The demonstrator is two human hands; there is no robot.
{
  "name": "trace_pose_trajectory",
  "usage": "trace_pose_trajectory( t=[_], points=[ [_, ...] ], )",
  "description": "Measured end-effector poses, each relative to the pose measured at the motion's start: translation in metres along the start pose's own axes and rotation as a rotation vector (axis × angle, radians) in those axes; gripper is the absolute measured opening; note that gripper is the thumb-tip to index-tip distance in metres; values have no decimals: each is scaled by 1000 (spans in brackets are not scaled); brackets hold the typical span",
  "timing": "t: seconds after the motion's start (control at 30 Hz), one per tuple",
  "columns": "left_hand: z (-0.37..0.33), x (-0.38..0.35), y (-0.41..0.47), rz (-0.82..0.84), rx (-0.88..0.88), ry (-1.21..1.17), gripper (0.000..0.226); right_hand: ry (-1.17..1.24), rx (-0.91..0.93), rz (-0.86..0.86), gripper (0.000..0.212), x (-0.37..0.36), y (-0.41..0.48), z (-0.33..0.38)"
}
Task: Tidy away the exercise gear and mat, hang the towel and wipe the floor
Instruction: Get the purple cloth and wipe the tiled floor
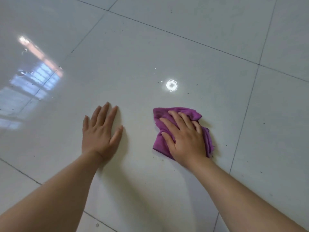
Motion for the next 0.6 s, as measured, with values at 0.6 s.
trace_pose_trajectory(
  t=[0.6],
  points=[
    [7, -2, -1, -32, -10, -44, 64, 28, -248, -65, 47, -9, 73, 37]
  ],
)
Point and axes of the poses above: each hand's wrist, its own y-axis towards the middle knuckle, its own x-axis out of the back of the hand, z = x × y, the point moved 6 cm from there along y, towards the middle knuckle, and after that the axes turned 12 degrees about -x, right-handed, at the moved point
